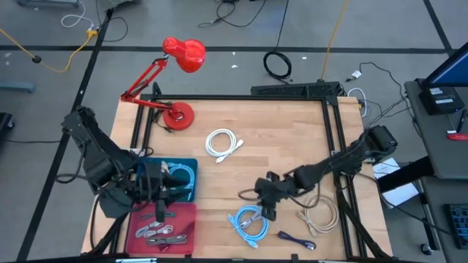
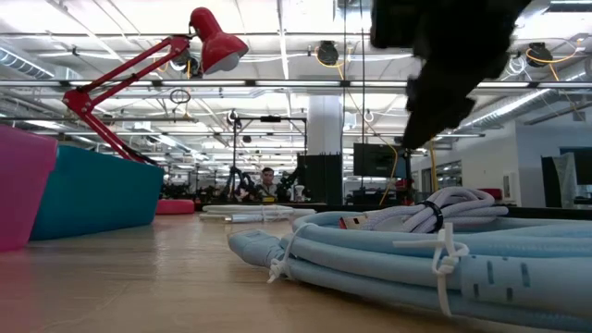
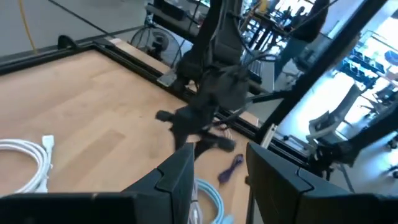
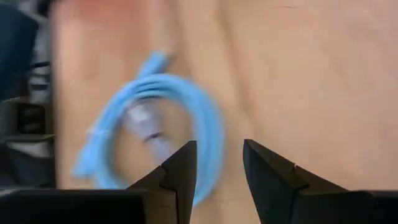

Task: Pick & Place USB Port
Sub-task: Put the white HDMI cable into the blue bin

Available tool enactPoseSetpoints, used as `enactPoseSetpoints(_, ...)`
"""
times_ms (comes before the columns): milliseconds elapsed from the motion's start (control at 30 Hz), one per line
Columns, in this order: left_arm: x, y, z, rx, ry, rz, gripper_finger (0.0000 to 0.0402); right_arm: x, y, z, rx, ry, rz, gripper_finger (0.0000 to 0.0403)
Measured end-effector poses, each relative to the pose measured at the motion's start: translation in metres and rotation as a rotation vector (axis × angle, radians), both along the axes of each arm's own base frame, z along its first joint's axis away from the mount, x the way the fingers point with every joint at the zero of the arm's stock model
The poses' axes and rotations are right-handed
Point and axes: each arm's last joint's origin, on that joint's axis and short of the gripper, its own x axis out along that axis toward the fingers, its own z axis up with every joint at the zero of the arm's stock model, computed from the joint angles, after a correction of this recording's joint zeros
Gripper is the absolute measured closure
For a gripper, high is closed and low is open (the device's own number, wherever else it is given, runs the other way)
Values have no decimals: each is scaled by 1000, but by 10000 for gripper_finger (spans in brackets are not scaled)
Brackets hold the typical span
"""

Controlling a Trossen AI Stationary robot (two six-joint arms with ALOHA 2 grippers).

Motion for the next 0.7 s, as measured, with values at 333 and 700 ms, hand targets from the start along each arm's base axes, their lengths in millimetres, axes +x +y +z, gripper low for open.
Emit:
enactPoseSetpoints(333, 24, 33, -10, -55, 112, 82, 254, 33, -92, -3, -75, -9, -60, 277)
enactPoseSetpoints(700, 31, 38, -9, -142, 114, 57, 254, 44, -187, 31, -202, -93, -100, 277)
